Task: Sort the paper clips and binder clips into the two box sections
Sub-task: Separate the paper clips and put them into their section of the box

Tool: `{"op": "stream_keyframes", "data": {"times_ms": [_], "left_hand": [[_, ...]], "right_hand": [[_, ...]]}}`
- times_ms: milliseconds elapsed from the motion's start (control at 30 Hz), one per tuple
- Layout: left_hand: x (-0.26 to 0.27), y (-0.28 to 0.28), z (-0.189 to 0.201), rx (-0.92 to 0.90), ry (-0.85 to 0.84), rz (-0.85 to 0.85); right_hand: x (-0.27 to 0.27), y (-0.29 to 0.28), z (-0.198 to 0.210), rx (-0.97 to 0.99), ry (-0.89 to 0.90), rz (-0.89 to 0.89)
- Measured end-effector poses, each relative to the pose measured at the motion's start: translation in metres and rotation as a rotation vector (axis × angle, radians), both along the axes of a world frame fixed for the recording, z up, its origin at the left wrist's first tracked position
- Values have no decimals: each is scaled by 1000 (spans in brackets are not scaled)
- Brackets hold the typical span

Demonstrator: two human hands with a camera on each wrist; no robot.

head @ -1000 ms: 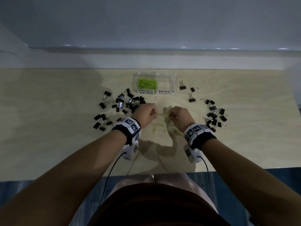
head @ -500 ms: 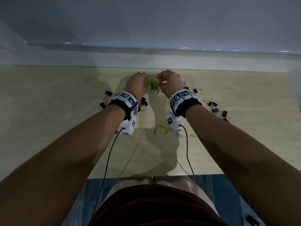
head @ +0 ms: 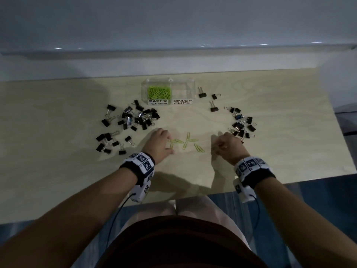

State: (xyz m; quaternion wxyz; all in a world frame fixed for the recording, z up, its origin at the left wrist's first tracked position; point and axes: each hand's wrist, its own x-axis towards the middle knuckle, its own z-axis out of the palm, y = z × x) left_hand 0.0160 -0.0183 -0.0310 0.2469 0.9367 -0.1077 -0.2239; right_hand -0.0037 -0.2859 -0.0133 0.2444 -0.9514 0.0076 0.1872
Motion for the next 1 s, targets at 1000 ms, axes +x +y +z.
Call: {"op": "stream_keyframes", "data": {"times_ms": [1000], "left_hand": [[4, -27, 3, 13, -58, -225]], "right_hand": [[-12, 75, -18, -76, -28, -32]]}}
